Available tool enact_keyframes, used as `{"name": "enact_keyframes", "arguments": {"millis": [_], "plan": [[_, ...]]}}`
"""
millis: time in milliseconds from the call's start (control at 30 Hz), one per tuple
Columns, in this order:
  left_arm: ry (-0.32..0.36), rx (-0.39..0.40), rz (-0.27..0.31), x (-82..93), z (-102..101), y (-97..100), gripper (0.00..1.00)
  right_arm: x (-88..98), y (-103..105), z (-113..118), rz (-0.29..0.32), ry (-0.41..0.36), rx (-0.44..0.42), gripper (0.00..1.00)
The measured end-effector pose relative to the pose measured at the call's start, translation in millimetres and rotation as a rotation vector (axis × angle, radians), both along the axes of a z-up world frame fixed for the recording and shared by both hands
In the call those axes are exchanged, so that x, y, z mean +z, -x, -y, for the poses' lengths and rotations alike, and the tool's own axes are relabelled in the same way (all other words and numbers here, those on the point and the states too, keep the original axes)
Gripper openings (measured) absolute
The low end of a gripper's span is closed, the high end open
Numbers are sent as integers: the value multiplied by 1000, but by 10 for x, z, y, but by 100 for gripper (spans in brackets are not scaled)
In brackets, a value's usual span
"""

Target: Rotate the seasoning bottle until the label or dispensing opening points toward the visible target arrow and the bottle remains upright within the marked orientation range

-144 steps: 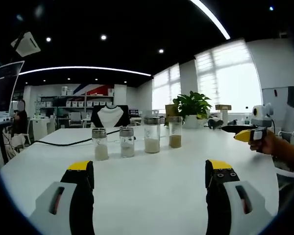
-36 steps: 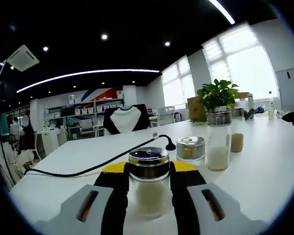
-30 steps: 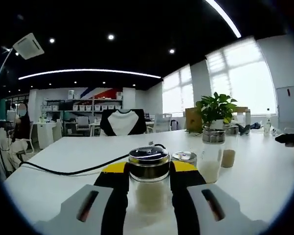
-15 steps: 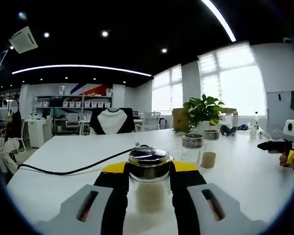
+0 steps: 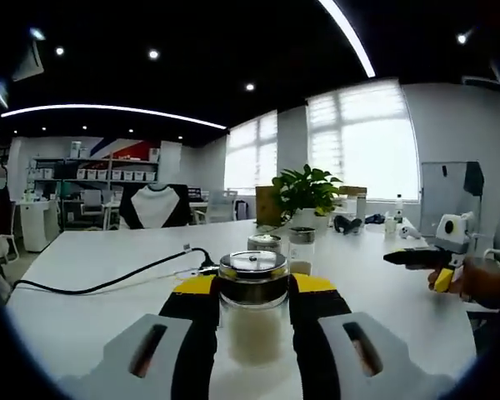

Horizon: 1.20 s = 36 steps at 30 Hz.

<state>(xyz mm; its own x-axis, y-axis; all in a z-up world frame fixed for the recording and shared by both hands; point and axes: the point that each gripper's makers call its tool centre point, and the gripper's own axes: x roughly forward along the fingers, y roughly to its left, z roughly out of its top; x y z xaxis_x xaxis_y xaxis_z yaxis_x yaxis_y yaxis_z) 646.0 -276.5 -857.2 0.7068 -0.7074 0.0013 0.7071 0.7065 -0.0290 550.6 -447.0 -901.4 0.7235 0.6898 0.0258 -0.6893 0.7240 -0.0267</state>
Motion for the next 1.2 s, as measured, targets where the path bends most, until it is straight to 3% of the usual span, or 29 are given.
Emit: {"name": "enact_keyframes", "arguments": {"millis": [200,467,600,800,900,1033,1200], "plan": [[21,-83,-21,-29,311,272,34,-40,62,-134,5,26,42,73],[19,-188,0,-27,693,631,34,-86,175,-306,5,43,122,61],[25,-218,3,-69,793,757,34,-75,244,-393,35,65,163,51],[59,-278,-7,-83,921,978,34,-59,334,-493,21,32,227,40],[91,-343,3,-30,1002,1127,34,-58,383,-550,8,13,265,39],[97,-410,10,5,1087,1270,34,-94,442,-613,13,50,302,35],[115,-513,31,35,1197,1465,34,-58,558,-712,-20,-6,377,34]]}}
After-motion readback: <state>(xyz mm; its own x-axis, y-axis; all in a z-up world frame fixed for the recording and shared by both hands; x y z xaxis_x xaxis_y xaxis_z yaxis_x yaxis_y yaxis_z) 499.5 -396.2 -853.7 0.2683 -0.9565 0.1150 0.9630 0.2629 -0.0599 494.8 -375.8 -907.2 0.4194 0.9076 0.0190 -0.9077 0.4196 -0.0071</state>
